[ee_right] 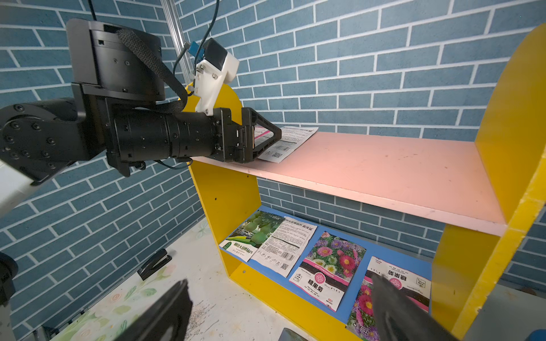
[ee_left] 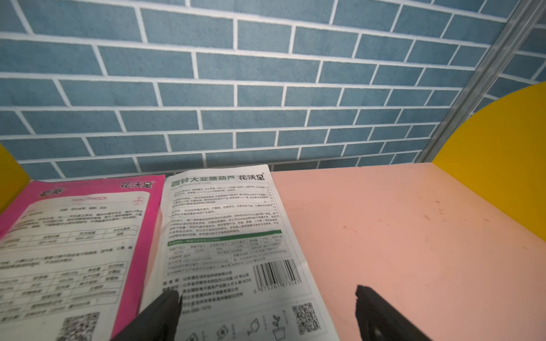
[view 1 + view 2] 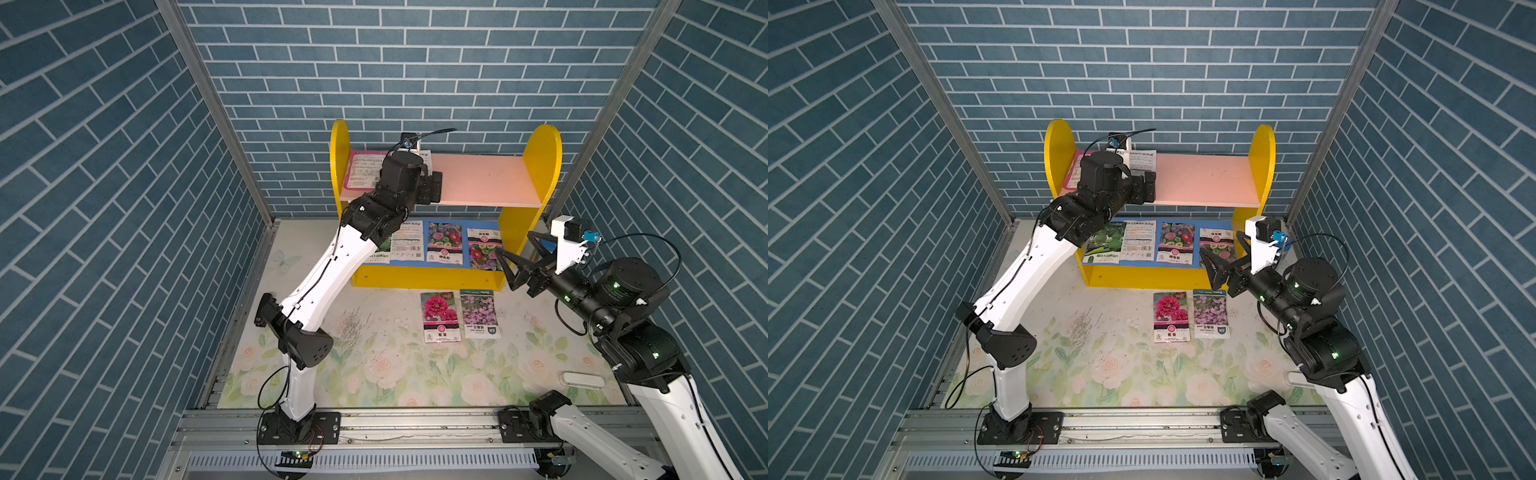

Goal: Take the seed bag off the shelf
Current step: Pick up the seed packet from the shelf.

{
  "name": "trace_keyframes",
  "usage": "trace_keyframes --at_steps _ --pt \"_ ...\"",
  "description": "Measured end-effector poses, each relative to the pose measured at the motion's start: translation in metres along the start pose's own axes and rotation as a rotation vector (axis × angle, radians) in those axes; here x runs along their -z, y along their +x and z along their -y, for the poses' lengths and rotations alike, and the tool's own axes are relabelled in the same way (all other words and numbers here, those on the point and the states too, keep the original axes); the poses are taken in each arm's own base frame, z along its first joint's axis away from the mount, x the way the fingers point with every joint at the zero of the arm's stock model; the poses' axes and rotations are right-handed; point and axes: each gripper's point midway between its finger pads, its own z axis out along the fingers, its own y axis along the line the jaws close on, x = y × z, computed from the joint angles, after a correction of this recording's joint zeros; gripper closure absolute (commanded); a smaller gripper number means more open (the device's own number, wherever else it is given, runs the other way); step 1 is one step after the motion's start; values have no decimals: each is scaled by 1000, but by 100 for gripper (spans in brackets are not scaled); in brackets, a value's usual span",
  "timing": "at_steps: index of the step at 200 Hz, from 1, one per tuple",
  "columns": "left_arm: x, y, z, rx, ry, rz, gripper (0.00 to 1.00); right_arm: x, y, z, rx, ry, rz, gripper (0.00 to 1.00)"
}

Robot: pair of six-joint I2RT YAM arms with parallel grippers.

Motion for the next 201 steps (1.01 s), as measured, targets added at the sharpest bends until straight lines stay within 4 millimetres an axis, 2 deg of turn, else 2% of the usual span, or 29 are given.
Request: trace_keyframes --at_steps 33,70,80,142,201 --pt "-9 -2 -9 -5 -46 16 6 0 0 0 0 0 0 4" --pt "-30 14 -16 -24 -73 -16 6 0 0 0 0 0 0 4" --pt "-34 13 -16 -27 -74 -5 6 0 0 0 0 0 -1 4" --pt "-32 16 -9 -30 -40 -20 8 -1 1 0 -1 1 -4 4" --pt "-14 27 15 -46 28 -77 9 -1 1 0 -1 0 -4 3"
